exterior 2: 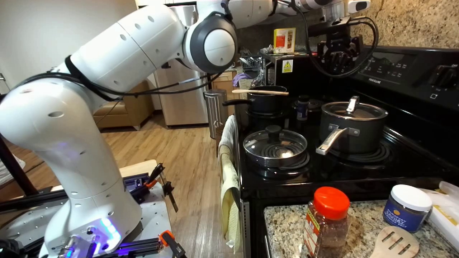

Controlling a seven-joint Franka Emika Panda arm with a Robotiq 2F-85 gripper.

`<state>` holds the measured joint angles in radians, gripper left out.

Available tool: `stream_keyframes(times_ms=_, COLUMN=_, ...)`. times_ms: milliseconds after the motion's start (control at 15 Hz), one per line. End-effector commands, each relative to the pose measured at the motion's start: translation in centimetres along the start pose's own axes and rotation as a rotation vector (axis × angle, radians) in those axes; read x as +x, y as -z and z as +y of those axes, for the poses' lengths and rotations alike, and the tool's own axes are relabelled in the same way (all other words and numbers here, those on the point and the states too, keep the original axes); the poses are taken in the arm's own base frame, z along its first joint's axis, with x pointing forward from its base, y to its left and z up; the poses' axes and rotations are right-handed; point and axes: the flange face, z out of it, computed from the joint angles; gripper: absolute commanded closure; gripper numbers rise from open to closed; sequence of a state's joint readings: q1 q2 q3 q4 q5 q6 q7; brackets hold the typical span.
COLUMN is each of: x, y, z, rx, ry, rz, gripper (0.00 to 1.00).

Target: Move the bottle with the orange lid from the stove and put it on the counter top then remove the wooden spoon from inside the left pot and put it on the pot

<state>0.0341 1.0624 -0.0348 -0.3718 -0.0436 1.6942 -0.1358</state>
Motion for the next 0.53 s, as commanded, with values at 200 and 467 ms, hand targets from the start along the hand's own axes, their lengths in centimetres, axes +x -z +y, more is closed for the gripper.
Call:
stream_keyframes(times_ms=200, x=1.6, y=1.0, z=-0.5, rx=0.007, ry=-0.182, rz=0.153, gripper=0.0)
stream_keyframes(times_ms=467, x=1.7, y=1.2, z=-0.6, rx=0.001, ry=-0.15, rz=0.158, gripper=0.0)
